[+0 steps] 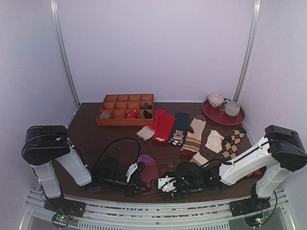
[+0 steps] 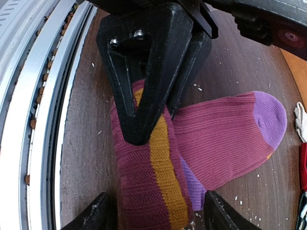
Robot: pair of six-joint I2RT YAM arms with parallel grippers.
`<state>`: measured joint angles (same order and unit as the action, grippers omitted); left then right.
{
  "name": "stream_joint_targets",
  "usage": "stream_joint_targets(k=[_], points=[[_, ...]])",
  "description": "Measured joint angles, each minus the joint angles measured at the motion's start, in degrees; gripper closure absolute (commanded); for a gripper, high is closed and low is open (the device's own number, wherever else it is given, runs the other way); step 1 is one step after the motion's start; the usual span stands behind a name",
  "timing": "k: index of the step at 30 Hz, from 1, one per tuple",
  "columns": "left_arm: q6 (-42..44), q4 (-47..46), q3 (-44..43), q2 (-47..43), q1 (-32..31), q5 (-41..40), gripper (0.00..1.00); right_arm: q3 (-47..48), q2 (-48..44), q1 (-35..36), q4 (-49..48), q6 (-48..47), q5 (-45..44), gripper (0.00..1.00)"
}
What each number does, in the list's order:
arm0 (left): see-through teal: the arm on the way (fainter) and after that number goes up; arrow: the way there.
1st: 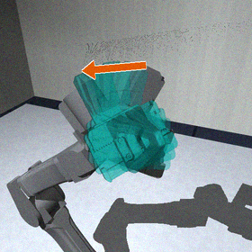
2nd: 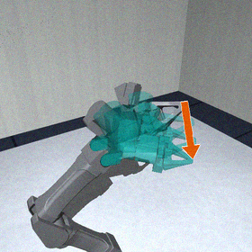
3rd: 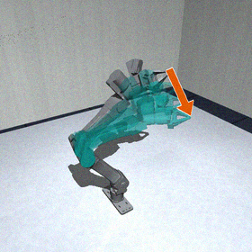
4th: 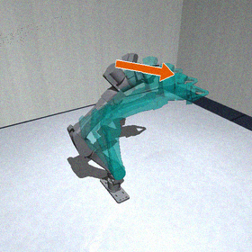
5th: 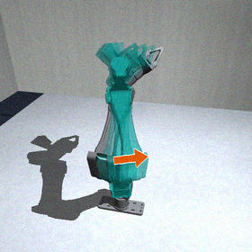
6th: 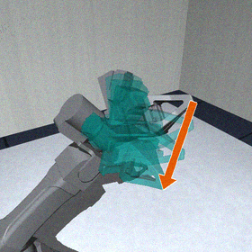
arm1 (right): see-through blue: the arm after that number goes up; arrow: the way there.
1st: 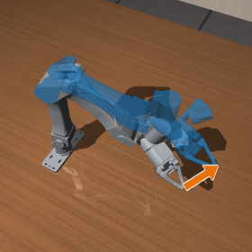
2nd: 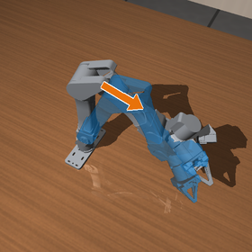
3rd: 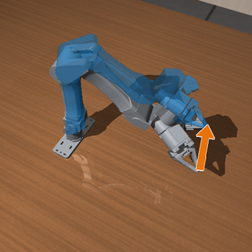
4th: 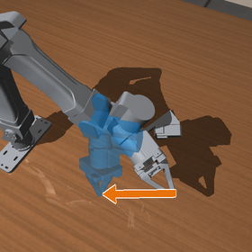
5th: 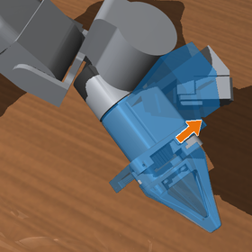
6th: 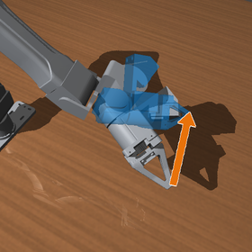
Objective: Roll the socks
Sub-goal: Roll a pair of socks at the center of the board.
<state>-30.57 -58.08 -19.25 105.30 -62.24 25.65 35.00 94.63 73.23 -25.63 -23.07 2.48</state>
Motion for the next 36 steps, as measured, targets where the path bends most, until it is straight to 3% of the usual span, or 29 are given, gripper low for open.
stream_joint_targets(k=[4,10,15,23,31,36], points=[[0.0,0.0,0.0,0.0,0.0,0.0,1.00,0.6,1.5,0.0,-0.2,-0.5,1.8,0.40],[0.0,0.0,0.0,0.0,0.0,0.0,1.00,2.1,3.5,-0.2,0.0,-0.4,3.4,0.64],[0.0,0.0,0.0,0.0,0.0,0.1,1.00,4.2,4.5,-0.9,2.4,1.7,5.5,0.74],[1.2,6.5,0.2,-5.1,-0.2,-3.1,0.75,7.6,7.1,-5.3,5.1,11.4,17.9,0.78],[8.2,28.6,2.8,-26.2,-2.6,-18.7,0.36,12.6,13.0,-10.5,6.5,23.6,33.7,0.78],[14.5,29.7,5.8,-38.2,-7.8,-28.3,0.32,14.5,15.9,-12.5,7.3,32.2,42.7,0.78]])
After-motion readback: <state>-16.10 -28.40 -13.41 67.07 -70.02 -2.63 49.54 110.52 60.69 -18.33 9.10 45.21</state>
